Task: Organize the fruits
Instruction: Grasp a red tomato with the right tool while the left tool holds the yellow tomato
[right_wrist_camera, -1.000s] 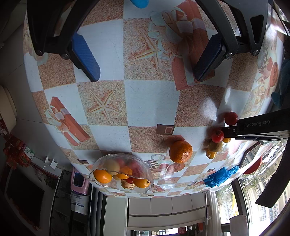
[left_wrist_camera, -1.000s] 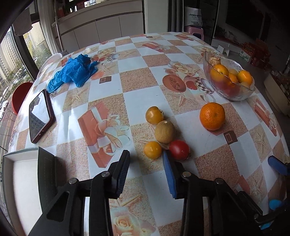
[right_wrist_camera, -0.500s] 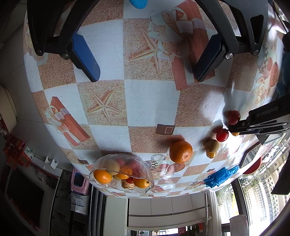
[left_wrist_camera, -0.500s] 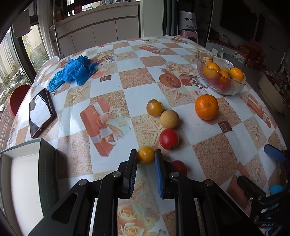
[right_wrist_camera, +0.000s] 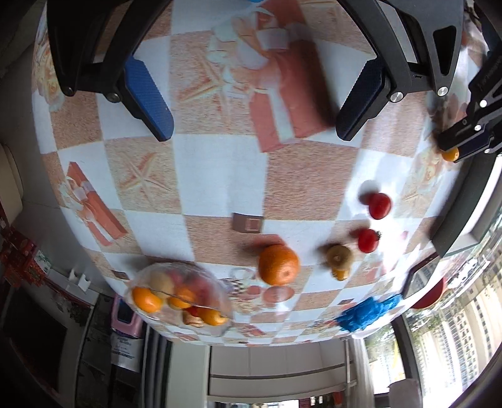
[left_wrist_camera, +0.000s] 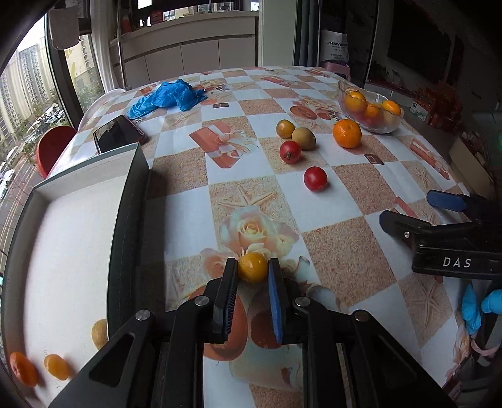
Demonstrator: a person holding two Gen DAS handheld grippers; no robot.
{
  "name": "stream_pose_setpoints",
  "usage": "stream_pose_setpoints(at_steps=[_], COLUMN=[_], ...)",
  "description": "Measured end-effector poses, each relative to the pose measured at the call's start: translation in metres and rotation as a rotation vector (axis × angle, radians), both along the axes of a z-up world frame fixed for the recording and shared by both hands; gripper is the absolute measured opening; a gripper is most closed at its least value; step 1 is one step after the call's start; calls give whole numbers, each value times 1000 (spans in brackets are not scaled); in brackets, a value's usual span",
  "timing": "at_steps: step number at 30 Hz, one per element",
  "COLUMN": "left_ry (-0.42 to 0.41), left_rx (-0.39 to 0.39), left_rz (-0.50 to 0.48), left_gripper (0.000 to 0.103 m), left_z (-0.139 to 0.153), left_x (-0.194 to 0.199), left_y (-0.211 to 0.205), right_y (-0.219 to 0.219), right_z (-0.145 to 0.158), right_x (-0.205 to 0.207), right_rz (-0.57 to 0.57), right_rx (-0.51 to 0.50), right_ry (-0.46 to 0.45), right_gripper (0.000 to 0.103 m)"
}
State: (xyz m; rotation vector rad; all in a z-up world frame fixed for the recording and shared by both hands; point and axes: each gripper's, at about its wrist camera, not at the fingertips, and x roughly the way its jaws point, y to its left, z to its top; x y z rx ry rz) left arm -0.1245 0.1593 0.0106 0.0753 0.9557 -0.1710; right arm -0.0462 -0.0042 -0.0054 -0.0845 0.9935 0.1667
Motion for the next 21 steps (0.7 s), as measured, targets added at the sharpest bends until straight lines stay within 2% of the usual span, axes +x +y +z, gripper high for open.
stream_pose_setpoints(at_steps=[5, 8, 10, 11, 14, 15, 21], left_ry=[-2, 2, 3, 3, 1, 0, 9], left_rx=[-11, -24, -29, -32, -35, -37, -70], left_rz=[3, 7, 7, 7, 7, 7, 11], left_gripper=[21, 21, 21, 21, 21, 21, 21], left_z=[-1, 0, 0, 0, 0, 0, 0], left_x=[-12, -15, -15, -15, -15, -15, -15], left_y=[5, 8, 9, 9, 10, 10, 15], right_y=[47, 65, 74, 78, 82, 81, 52], right_z=[0, 0, 1, 2, 5, 6, 9], right_x=[20, 33, 37, 39, 41, 41, 26], right_rz=[86, 100, 108, 116, 138, 137, 90], right_rx=[3, 11, -5, -10, -1, 12, 145], right_ry=[-3, -8, -18, -22, -32, -27, 23], right_gripper=[102, 97, 81, 77, 39, 22, 22])
